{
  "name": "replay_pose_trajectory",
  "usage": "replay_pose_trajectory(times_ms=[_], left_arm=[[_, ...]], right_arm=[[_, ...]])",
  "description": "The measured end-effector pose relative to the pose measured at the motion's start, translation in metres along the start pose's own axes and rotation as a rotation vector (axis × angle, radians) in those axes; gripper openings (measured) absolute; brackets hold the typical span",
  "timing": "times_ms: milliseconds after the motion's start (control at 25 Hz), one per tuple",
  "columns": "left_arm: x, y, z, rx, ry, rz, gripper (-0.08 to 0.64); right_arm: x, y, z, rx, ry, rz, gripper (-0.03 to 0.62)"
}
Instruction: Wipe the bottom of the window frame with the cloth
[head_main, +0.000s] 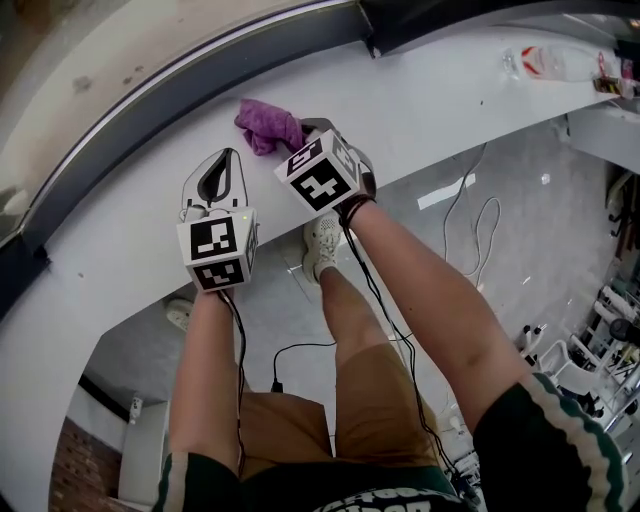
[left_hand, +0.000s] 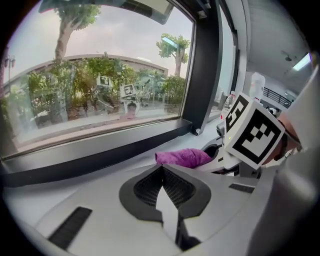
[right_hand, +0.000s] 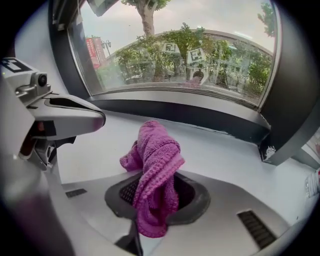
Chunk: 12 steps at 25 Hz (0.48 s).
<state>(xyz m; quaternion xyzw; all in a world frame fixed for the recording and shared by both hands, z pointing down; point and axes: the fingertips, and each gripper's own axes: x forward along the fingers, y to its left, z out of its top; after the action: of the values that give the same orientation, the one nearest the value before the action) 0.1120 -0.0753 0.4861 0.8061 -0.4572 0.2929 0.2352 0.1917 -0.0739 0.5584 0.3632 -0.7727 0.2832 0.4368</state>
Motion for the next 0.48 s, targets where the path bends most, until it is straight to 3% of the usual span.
replay_pose_trajectory(times_ms=[480], left_arm=[[0.037, -0.053, 0.018, 0.027, -0.006, -0.069, 0.009]], right_arm=[[-0.019, -0.055, -0.023, 0.032, -0.010, -0.048, 0.101]])
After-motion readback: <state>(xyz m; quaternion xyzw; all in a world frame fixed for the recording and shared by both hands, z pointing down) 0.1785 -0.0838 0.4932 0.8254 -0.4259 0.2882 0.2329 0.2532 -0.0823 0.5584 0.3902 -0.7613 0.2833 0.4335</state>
